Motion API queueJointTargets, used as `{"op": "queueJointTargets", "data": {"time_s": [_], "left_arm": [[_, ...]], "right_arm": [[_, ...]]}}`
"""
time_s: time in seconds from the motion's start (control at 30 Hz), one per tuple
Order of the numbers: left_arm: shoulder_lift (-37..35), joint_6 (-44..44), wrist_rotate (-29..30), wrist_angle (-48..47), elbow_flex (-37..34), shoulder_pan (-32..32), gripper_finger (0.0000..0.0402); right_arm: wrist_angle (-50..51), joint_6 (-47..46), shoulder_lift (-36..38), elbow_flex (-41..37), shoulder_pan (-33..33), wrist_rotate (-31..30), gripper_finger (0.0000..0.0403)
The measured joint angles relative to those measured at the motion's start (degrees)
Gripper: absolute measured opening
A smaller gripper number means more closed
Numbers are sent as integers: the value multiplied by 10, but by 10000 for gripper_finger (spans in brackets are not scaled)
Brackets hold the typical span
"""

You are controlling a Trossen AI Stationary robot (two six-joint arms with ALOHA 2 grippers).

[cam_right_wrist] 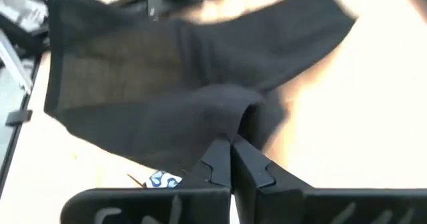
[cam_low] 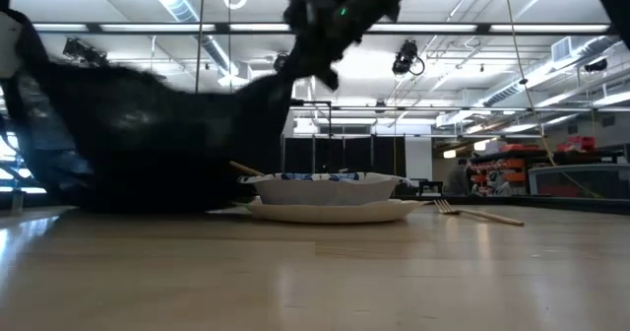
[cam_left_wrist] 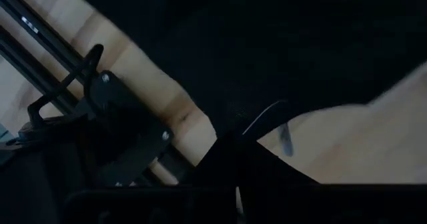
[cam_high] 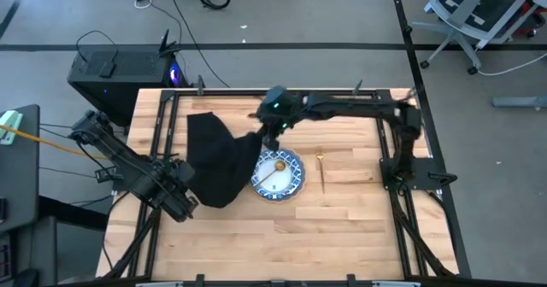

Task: Set table place
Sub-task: Fold the black napkin

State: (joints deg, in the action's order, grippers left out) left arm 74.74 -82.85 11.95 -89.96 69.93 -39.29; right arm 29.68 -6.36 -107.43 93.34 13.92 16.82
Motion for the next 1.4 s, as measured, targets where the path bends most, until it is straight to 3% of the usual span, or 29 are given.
{"op": "queueJointTargets", "data": {"time_s": [0.27, 0.8, 1.07, 1.17, 1.4], "left_arm": [[-18, -32, 116, -1, 34, 25, 5], [-18, 248, 286, 0, 209, 238, 5], [-18, 398, 328, 1, 304, 394, 5], [-16, 402, 352, 16, 332, 450, 5], [-16, 514, 351, 132, 360, 537, 5]], "right_arm": [[55, 21, 122, 0, 21, -83, 2], [83, 77, 233, 0, 90, -141, 0], [82, 106, 284, 0, 151, -149, 0], [81, 124, 301, 0, 170, -148, 0], [80, 141, 325, 0, 205, -117, 0]]}}
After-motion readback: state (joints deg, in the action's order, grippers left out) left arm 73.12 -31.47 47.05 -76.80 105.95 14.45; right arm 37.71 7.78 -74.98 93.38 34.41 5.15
